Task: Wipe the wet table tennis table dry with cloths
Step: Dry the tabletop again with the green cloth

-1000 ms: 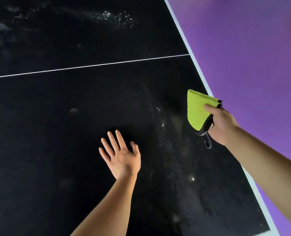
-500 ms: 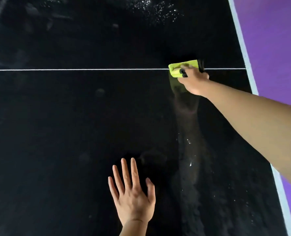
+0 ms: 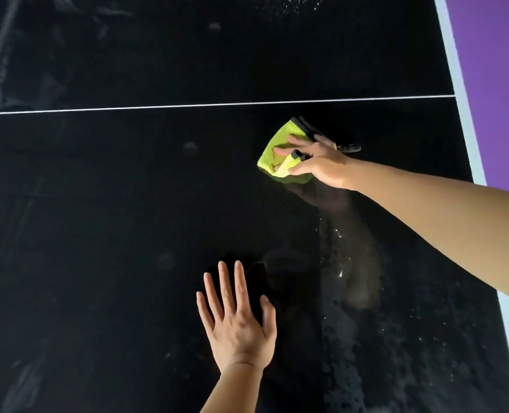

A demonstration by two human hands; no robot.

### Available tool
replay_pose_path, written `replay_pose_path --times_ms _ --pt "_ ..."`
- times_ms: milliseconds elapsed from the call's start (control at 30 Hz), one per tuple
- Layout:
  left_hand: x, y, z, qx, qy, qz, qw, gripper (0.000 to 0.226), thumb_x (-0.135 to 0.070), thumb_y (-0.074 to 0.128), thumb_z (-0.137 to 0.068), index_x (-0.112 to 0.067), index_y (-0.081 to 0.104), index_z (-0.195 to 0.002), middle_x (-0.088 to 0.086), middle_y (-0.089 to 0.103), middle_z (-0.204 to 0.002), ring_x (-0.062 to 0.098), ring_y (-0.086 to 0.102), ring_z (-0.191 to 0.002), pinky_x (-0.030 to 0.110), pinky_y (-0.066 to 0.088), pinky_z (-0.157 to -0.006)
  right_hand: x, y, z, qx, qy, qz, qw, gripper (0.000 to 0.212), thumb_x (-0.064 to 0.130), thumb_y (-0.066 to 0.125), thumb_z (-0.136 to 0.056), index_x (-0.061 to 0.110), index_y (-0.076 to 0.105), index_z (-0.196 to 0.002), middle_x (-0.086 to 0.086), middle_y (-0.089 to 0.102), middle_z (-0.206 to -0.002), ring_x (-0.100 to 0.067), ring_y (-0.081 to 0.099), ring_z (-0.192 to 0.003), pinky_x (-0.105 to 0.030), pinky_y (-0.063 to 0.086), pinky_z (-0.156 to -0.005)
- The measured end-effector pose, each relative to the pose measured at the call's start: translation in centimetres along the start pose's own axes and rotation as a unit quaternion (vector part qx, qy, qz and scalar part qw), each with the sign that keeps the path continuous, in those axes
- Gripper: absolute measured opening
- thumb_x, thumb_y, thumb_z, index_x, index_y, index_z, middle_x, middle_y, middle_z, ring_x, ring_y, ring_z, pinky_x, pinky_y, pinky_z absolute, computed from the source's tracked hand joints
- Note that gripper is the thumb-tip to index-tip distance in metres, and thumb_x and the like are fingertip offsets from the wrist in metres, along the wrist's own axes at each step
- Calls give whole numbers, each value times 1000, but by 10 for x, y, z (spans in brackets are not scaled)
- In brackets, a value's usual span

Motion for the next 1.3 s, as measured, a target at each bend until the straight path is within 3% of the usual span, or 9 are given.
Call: replay_pose_path --times_ms 133,300,667,867,1033,1100,1167,1233,1300 --pt "1 0 0 -1 -11 4 1000 74 -54 28 -95 -27 10 -161 1 7 -169 27 -2 -156 53 9 -124 -5 19 28 34 -9 15 999 48 30 57 -97 49 47 -140 20 15 -163 -24 -8 -151 -43 -10 -118" --pt "3 -2 2 9 -16 4 1000 72 -55 19 -96 -29 3 -161 -1 -1 -169 25 -10 -156 49 0 -126 -25 43 74 23 -44 152 987 55 46 48 -100 56 23 -148 14 0 -166 -10 -20 -148 -38 -15 -120" --pt "3 -2 4 14 -1 35 999 72 -55 17 -97 -27 0 -161 1 -5 -170 29 -13 -155 51 -6 -125 -66 150 251 23 72 -58 995 55 35 60 -96 71 34 -127 37 2 -153 -12 -19 -148 -45 -15 -118" --pt "2 -7 6 16 23 67 997 72 -52 20 -99 -24 1 -162 4 -4 -170 32 -11 -155 53 -7 -124 -79 265 362 34 88 -71 993 59 65 52 -78 69 37 -134 35 8 -159 -11 -18 -151 -52 -16 -119" --pt "4 -11 7 82 54 93 991 80 -68 28 -94 -31 2 -161 0 -11 -169 30 -18 -154 51 -13 -123 -65 330 450 28 178 -191 965 52 42 59 -92 67 41 -133 41 6 -154 1 -21 -139 -43 -14 -118" --pt "8 -15 4 137 58 144 978 74 -69 32 -95 -40 10 -159 -4 -10 -169 25 -20 -153 49 -15 -121 -56 349 479 66 225 -210 949 51 51 60 -86 65 44 -133 41 13 -154 2 -12 -141 -46 -9 -120" --pt "15 -28 3 183 46 227 955 62 -61 40 -97 -41 28 -155 -7 1 -169 21 -12 -155 45 -10 -124 -40 359 502 97 264 -271 921 44 52 65 -85 55 53 -128 35 43 -143 5 22 -142 -36 15 -122" --pt "27 -53 13 157 11 326 932 50 -43 48 -99 -31 49 -147 -3 37 -159 22 24 -151 42 17 -123 -24 354 519 96 291 -309 900 19 37 65 -91 33 63 -110 22 67 -106 10 60 -101 -15 42 -92" --pt "40 -78 47 108 -50 450 885 40 -29 47 -99 -22 58 -137 -7 63 -126 14 58 -120 31 44 -102 -20 332 535 33 301 -331 893 26 41 68 -89 17 66 -99 0 69 -92 -9 66 -77 -24 46 -71"
Point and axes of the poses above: each hand's wrist, its own z-axis away from the middle knuckle, its own y-axis out of the palm, x = y × z, the point moved 9 cm from there along -z, towards the middle knuckle
